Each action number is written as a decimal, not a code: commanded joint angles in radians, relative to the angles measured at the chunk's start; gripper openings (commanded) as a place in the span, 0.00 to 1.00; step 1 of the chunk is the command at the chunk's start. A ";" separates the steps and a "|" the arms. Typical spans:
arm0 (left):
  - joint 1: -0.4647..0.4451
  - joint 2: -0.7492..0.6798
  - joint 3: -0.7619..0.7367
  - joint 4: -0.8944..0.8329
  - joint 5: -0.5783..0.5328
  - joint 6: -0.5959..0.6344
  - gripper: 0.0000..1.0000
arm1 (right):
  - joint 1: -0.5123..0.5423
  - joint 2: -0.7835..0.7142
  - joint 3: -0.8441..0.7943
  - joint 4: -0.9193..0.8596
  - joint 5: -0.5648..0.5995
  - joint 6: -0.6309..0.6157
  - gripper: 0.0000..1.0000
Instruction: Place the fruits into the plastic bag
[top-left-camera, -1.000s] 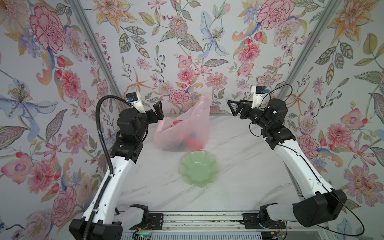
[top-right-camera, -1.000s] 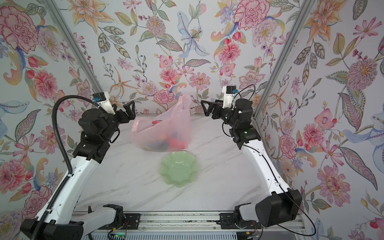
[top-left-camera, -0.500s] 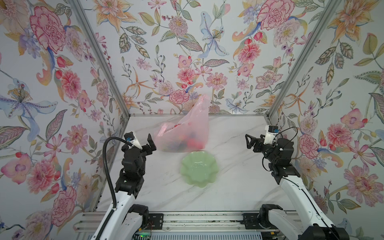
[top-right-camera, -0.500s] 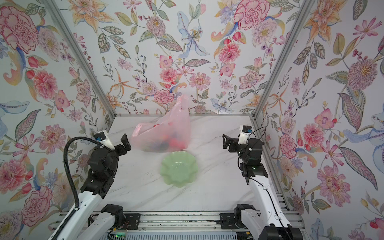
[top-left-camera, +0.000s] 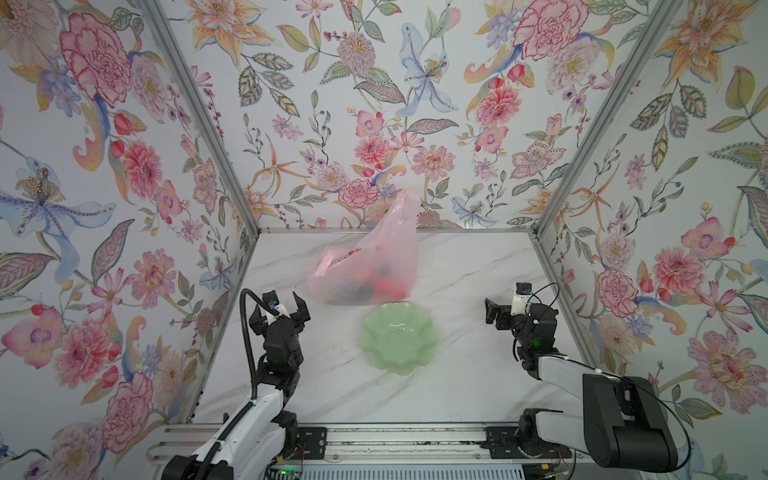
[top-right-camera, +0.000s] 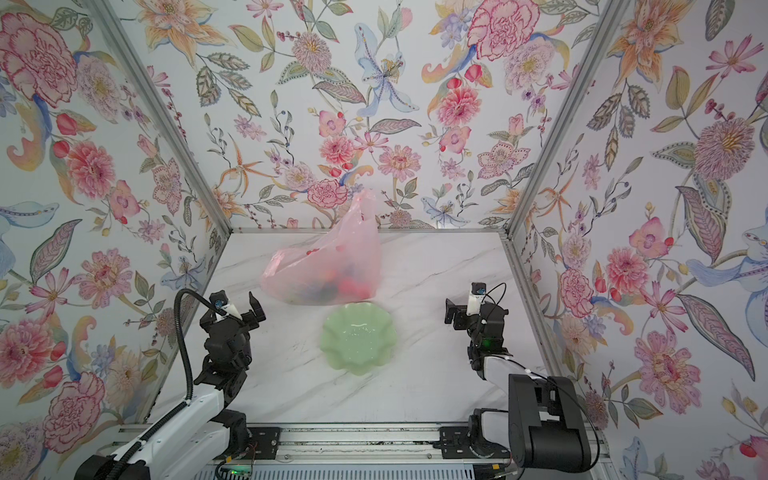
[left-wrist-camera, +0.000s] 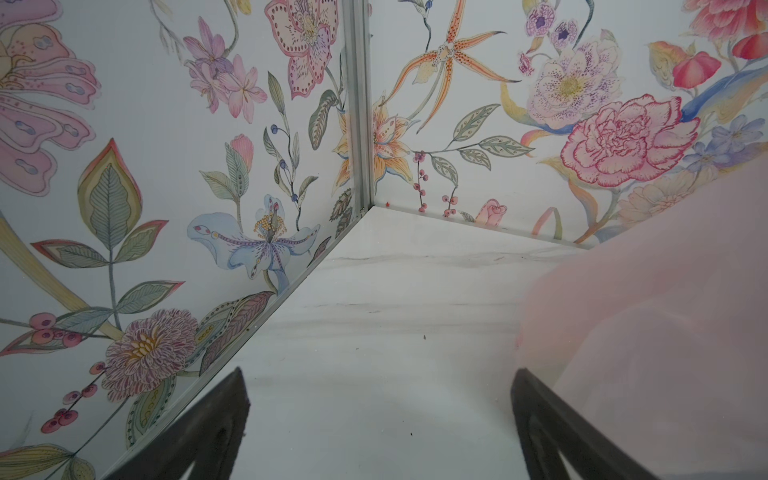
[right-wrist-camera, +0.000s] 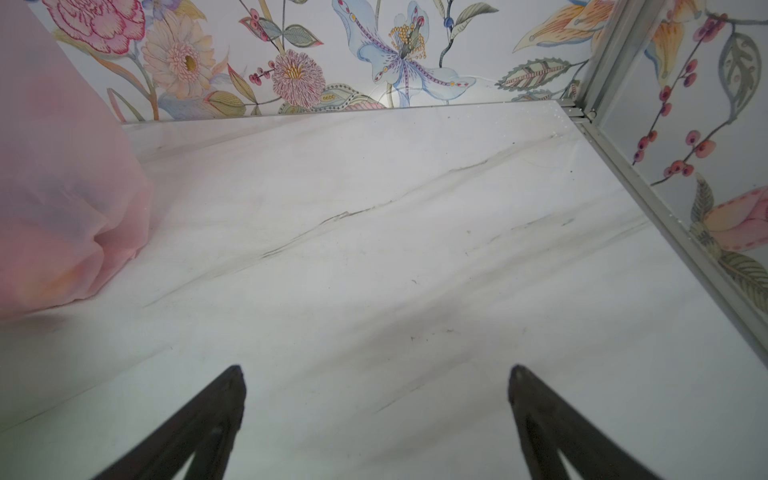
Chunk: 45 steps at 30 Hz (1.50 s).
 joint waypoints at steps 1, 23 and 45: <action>0.008 0.062 -0.070 0.252 -0.033 0.089 0.99 | -0.003 0.032 -0.041 0.235 0.006 -0.027 1.00; 0.064 0.704 -0.079 0.943 0.135 0.237 0.99 | 0.061 0.242 -0.135 0.609 0.072 -0.119 0.99; 0.101 0.685 0.009 0.760 0.174 0.199 0.99 | 0.023 0.237 0.015 0.331 0.132 -0.049 0.99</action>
